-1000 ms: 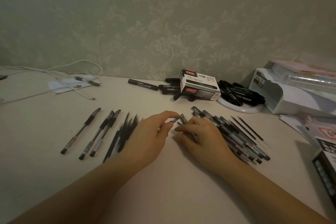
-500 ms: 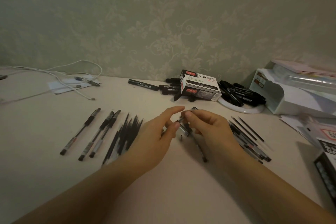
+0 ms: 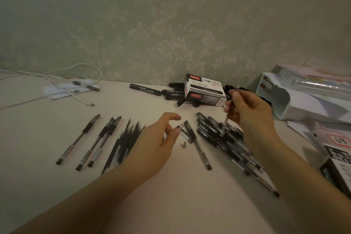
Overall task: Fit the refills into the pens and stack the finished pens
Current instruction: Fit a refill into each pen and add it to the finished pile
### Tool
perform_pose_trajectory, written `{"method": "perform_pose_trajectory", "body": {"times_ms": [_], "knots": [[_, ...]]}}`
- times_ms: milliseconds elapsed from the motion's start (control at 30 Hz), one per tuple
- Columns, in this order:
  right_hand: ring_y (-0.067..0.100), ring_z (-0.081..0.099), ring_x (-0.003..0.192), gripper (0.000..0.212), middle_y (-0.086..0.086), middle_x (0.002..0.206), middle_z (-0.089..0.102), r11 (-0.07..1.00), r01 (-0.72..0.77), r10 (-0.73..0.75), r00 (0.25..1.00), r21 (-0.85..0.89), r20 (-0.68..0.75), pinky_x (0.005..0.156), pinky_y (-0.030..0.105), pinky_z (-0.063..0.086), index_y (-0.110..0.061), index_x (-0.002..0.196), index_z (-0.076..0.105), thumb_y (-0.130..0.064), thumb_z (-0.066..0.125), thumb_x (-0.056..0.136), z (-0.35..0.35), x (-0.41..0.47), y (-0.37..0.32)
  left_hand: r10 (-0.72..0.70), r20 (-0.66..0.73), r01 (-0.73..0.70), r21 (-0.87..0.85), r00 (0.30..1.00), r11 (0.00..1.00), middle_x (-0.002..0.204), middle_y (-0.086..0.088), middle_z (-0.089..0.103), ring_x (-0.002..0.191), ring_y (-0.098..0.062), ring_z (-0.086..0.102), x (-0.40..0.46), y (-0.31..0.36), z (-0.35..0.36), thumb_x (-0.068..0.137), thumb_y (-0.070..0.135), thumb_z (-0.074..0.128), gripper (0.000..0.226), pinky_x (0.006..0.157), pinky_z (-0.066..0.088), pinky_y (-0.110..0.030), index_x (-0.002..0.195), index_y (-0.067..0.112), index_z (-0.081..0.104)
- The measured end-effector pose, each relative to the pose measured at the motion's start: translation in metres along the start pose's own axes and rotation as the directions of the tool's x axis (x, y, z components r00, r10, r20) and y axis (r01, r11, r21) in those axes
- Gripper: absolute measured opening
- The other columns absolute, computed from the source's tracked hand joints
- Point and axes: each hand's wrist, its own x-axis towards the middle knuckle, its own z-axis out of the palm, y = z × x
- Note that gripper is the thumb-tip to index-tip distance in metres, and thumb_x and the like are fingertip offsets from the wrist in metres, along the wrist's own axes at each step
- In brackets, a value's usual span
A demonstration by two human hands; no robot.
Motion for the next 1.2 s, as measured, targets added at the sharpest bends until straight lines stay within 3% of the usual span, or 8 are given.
{"method": "perform_pose_trajectory", "body": {"times_ms": [67,167,267,367,700,933,1100,1200], "knots": [[-0.001,0.064,0.058,0.012,-0.012,0.068,0.069,0.927,0.132,-0.145,0.989,-0.352,-0.009,0.055,0.016,0.051,-0.027,0.099,0.071,-0.024,0.059,0.097,-0.014,0.009,0.000,-0.009,-0.016,0.009,0.020,1.000,1.000,0.082,0.010,0.058,0.055,0.007,0.051,0.000,-0.001,0.000,0.098,0.036,0.043,0.029,0.052,0.036,-0.012,0.127,0.033,0.048],[0.001,0.060,0.061,0.011,-0.017,0.074,0.063,0.623,0.204,-0.220,0.972,-0.755,0.081,0.058,0.012,0.036,-0.023,0.099,0.075,-0.026,0.068,0.092,-0.031,0.021,0.010,-0.034,-0.042,0.036,0.045,0.999,0.998,0.082,0.010,0.058,0.060,0.010,0.052,0.002,-0.004,-0.001,0.098,0.038,0.042,0.029,0.055,0.035,-0.013,0.125,0.034,0.049],[0.007,0.059,0.071,0.015,-0.002,0.083,0.068,0.416,0.158,-0.137,0.984,-0.896,0.111,0.065,0.020,0.044,-0.014,0.099,0.076,-0.024,0.071,0.090,-0.040,0.024,0.024,-0.048,-0.071,0.052,0.065,0.996,0.997,0.081,0.011,0.057,0.059,0.008,0.053,0.003,-0.006,-0.001,0.098,0.039,0.042,0.027,0.056,0.035,-0.012,0.123,0.034,0.050],[0.018,0.063,0.080,0.016,0.005,0.089,0.072,0.334,0.114,-0.066,0.993,-0.936,0.097,0.075,0.031,0.050,-0.013,0.100,0.076,-0.025,0.070,0.091,-0.042,0.023,0.031,-0.069,-0.114,0.079,0.090,0.991,0.993,0.080,0.010,0.058,0.054,-0.001,0.051,0.005,-0.008,-0.003,0.098,0.037,0.043,0.024,0.055,0.035,-0.013,0.121,0.033,0.051],[0.020,0.064,0.077,0.021,0.007,0.087,0.071,0.236,0.119,-0.065,0.992,-0.964,0.106,0.075,0.036,0.055,-0.012,0.101,0.075,-0.029,0.064,0.095,-0.037,0.019,0.027,-0.174,-0.200,0.244,0.413,0.964,0.878,0.082,0.009,0.053,0.074,-0.010,0.055,0.008,-0.015,-0.023,0.092,0.041,0.056,0.017,0.066,0.050,-0.030,0.096,0.025,0.050],[0.011,0.057,0.080,0.014,-0.006,0.090,0.065,0.399,0.520,-0.340,0.849,-0.755,0.405,0.073,0.030,0.049,-0.023,0.095,0.074,-0.029,0.062,0.094,0.019,-0.021,0.022,-0.269,-0.136,0.287,0.680,0.954,0.675,0.076,0.007,0.040,0.070,-0.010,0.045,0.009,-0.019,-0.031,0.094,0.043,0.050,0.024,0.058,0.037,-0.026,0.090,0.021,0.041],[0.010,0.055,0.072,0.015,-0.008,0.083,0.062,0.398,0.654,-0.375,0.756,-0.644,0.536,0.067,0.030,0.048,-0.019,0.092,0.075,-0.027,0.063,0.095,0.032,-0.041,0.036,-0.268,-0.102,0.261,0.698,0.958,0.667,0.073,0.008,0.042,0.067,-0.009,0.047,0.009,-0.019,-0.031,0.098,0.035,0.044,0.017,0.058,0.039,-0.025,0.091,0.020,0.046],[0.007,0.055,0.070,0.012,-0.007,0.081,0.064,0.472,0.642,-0.395,0.767,-0.605,0.506,0.068,0.024,0.047,-0.018,0.093,0.076,-0.022,0.065,0.094,0.029,-0.040,0.039,-0.282,-0.107,0.272,0.712,0.953,0.647,0.071,0.007,0.043,0.064,-0.008,0.047,0.010,-0.017,-0.029,0.100,0.030,0.042,0.019,0.056,0.038,-0.025,0.084,0.021,0.042]]}}
